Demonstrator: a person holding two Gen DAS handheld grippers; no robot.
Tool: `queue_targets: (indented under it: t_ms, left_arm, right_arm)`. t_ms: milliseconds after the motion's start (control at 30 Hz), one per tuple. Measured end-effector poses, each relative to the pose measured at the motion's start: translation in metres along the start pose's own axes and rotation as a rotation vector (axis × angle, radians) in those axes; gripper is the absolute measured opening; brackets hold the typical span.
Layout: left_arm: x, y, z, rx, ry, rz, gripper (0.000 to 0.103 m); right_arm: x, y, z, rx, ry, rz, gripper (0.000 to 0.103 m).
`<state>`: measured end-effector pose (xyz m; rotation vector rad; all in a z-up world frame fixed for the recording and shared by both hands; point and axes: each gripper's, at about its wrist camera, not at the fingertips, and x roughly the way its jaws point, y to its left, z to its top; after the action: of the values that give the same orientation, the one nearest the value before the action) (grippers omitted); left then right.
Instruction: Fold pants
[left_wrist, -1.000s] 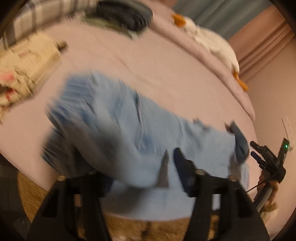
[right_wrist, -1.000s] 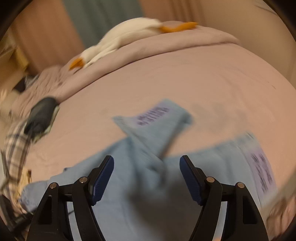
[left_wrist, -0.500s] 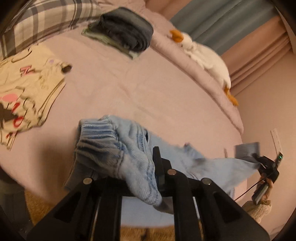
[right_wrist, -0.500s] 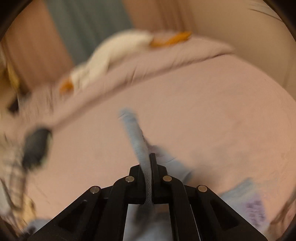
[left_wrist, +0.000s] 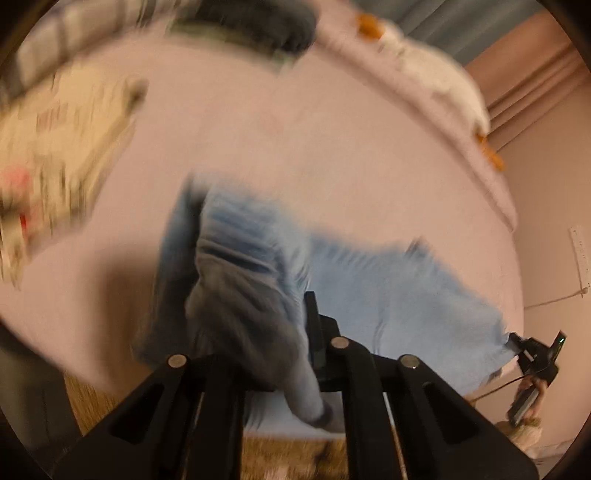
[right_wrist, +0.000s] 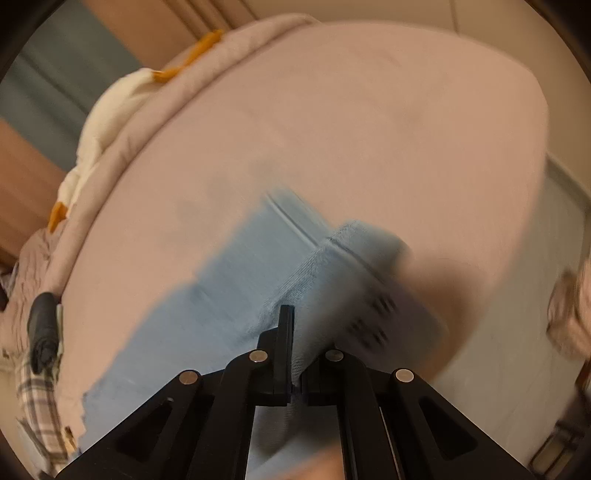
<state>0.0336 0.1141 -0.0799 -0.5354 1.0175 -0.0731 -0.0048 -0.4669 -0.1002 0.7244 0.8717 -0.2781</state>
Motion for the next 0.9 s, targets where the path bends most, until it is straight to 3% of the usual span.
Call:
queue_targets:
  t_ms: [100, 167, 267, 333, 433, 500, 567, 600, 733, 833, 900]
  left_arm:
    - [-0.012, -0.011, 0.042, -0.05, -0.068, -0.088, 0.008]
    - [-0.022, -0.015, 0.055, -0.061, -0.095, -0.11, 0.008]
    - [-0.044, -0.016, 0.046, -0.022, -0.133, -0.178, 0.009]
    - [-0.043, -0.003, 0.026, -0.019, -0.091, -0.159, 0.01]
    - [-0.015, 0.025, -0.009, -0.07, 0.051, -0.078, 0.012]
    - [0.011, 0.042, -0.038, -0.117, 0.152, -0.039, 0.013]
    - [0.022, 0.047, -0.052, -0.141, 0.181, -0.019, 0.014]
    - [0.022, 0.046, -0.056, -0.14, 0.156, -0.015, 0.014]
    - [0.018, 0.035, -0.05, -0.109, 0.169, 0.017, 0.013]
    - [0.011, 0.018, -0.048, -0.011, 0.133, 0.072, 0.015]
    - [0.019, 0.021, -0.052, -0.026, 0.149, 0.093, 0.017]
  right_arm:
    - [-0.017, 0.054, 0.041, -0.074, -0.062, 0.118, 0.003]
    - [-0.047, 0.085, 0.058, -0.094, -0.153, 0.203, 0.003]
    - [-0.102, 0.094, 0.062, -0.107, -0.287, 0.34, 0.003]
    - [-0.115, 0.086, 0.049, -0.104, -0.315, 0.304, 0.003]
    - [-0.097, 0.045, 0.018, -0.083, -0.239, 0.185, 0.003]
    - [-0.056, 0.015, -0.004, -0.062, -0.119, 0.09, 0.003]
    - [-0.015, -0.019, -0.029, -0.014, 0.028, -0.038, 0.003]
    - [-0.005, -0.029, -0.038, 0.004, 0.067, -0.057, 0.003]
    - [-0.009, -0.046, -0.045, 0.077, 0.057, -0.01, 0.003]
    - [-0.02, -0.029, -0.032, 0.021, 0.011, -0.039, 0.003]
    - [-0.022, -0.023, -0.034, -0.017, -0.013, -0.056, 0.003]
